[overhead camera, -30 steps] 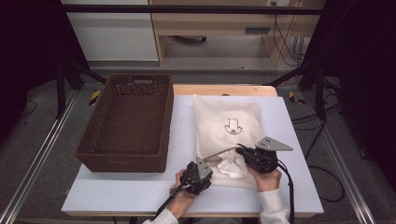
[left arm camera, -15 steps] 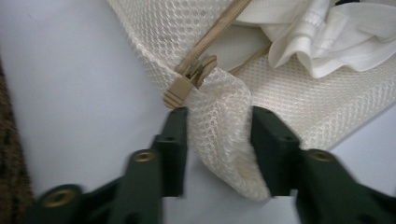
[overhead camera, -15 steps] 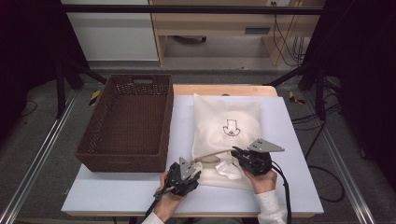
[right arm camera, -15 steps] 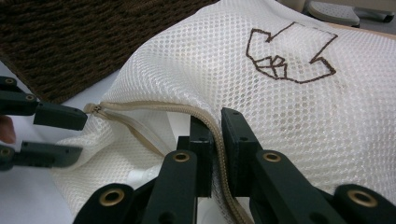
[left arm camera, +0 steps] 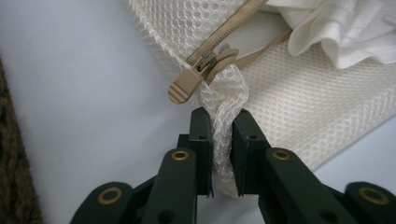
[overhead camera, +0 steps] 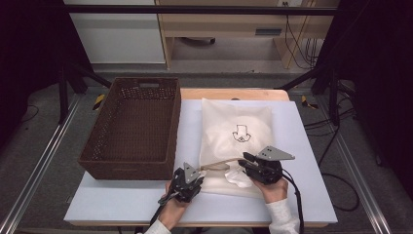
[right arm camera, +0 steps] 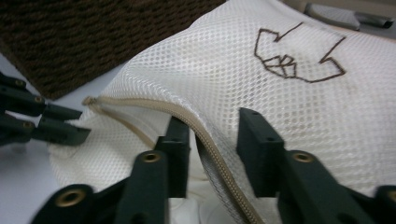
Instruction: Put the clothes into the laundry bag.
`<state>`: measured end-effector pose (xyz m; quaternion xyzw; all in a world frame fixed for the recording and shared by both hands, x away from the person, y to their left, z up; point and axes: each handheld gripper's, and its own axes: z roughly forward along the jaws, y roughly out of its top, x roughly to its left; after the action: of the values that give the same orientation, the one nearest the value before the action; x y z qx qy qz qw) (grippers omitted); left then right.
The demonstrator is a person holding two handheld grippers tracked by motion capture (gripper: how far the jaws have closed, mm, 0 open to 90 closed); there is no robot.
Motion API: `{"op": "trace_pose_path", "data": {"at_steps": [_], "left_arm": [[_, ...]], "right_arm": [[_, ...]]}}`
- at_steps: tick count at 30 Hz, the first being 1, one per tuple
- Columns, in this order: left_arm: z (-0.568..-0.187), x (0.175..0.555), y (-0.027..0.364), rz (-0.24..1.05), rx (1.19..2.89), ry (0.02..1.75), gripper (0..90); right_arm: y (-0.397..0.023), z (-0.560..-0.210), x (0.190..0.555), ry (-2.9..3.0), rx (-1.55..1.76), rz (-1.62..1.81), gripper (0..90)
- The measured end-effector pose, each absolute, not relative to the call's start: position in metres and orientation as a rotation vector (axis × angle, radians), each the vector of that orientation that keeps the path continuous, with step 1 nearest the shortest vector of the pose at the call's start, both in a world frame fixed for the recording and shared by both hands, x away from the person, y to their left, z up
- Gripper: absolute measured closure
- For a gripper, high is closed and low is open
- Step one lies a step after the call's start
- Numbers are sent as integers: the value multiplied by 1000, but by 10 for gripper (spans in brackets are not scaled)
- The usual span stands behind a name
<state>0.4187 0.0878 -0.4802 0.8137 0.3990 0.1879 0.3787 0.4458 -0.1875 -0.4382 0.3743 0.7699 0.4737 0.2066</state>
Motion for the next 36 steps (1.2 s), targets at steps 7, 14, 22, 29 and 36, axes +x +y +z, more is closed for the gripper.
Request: {"op": "trace_pose_path", "data": {"at_steps": [7, 14, 22, 29, 36], "left_arm": [[-486, 419, 93, 468, 2064, 1006, 806], [-487, 421, 93, 457, 2069, 1001, 790], [-487, 419, 90, 497, 2085, 987, 791], [-487, 417, 89, 508, 2096, 970, 824], [-485, 416, 90, 443, 2082, 974, 845]], "right_arm": [[-189, -436, 427, 2125, 1018, 1306, 250], [-202, -439, 401, 2087, 1079, 1348, 284], [-198, -465, 397, 2159, 1166, 1226, 385], [-182, -485, 414, 2183, 1181, 1057, 400], [-177, -481, 426, 2188, 1190, 926, 800]]}}
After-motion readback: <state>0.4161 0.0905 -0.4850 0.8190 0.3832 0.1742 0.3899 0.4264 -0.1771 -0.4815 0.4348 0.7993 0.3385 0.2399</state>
